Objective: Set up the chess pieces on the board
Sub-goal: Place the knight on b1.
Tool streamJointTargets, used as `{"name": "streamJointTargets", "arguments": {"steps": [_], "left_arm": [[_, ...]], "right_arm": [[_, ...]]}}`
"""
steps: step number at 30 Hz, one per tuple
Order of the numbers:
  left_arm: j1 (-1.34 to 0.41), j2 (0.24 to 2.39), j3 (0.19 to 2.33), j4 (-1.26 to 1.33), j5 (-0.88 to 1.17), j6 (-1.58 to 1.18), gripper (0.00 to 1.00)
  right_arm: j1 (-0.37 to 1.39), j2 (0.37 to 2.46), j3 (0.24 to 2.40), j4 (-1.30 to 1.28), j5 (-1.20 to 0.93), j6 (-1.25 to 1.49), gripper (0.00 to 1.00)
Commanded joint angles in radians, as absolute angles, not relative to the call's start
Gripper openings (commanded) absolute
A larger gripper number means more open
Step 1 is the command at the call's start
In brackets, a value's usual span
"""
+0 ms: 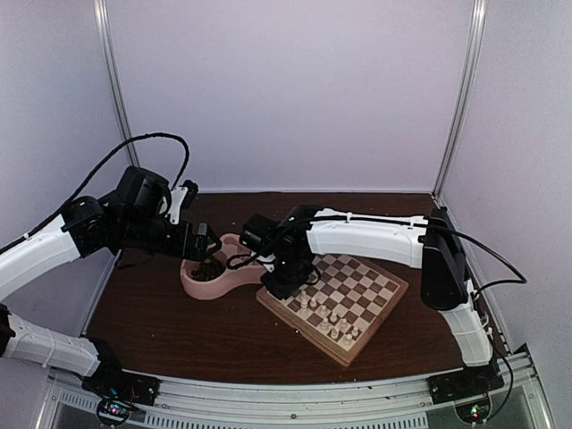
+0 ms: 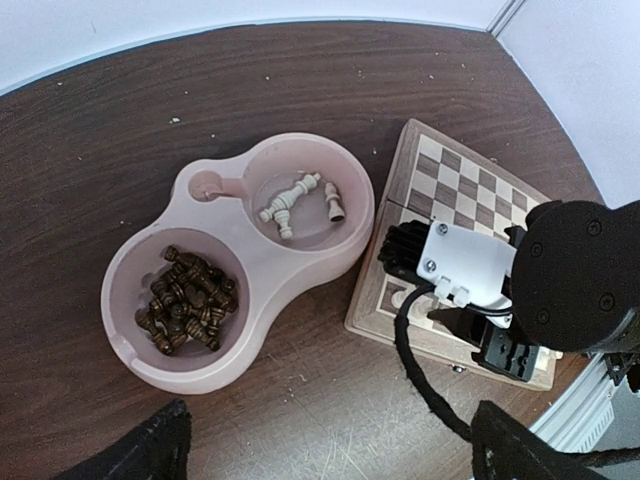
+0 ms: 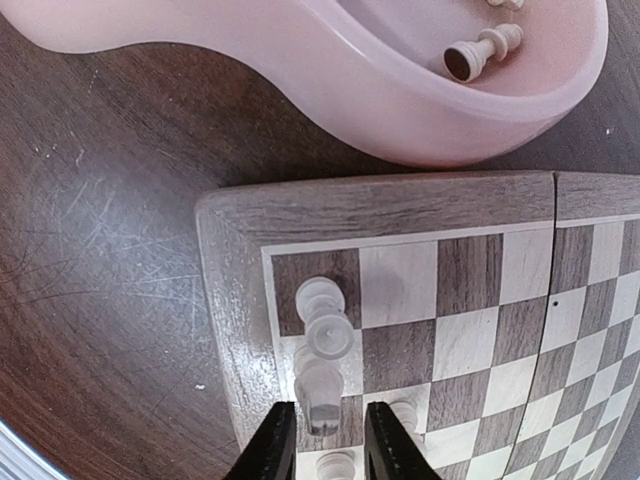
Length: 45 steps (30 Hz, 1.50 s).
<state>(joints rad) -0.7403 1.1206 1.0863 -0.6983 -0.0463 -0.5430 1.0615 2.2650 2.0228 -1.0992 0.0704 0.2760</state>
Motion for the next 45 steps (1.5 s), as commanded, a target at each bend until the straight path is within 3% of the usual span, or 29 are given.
{"name": "streamJointTargets", "arguments": {"steps": [1, 12, 32, 41, 45], "left_arm": [[-0.733, 1.124, 1.081, -0.68, -0.057, -0.537, 0.98], [-0.733, 1.133, 1.083, -0.68, -0.05, -0.537, 0.98], [-0.733, 1.143, 1.087, -0.68, -0.038, -0.539, 0.98], [-0.733, 1.149, 1.089, -0.679, -0.037, -0.541, 0.98], [-0.733, 1.154, 1.089, -0.679, -0.042, -0.539, 0.98]], "right_arm": [[1.052, 2.271, 2.043, -1.074, 0.091, 0.284, 0.26], [1.052, 2.276, 2.039, -1.081, 0.077, 0.283, 0.09], [1.052, 2.256, 2.046, -1.121, 0.039, 0.281, 0.08], [1.052, 2.25, 2.047, -1.126, 0.035, 0.277, 0.09], [1.052, 2.243, 2.046, -1.126, 0.042, 0.278, 0.27]]}}
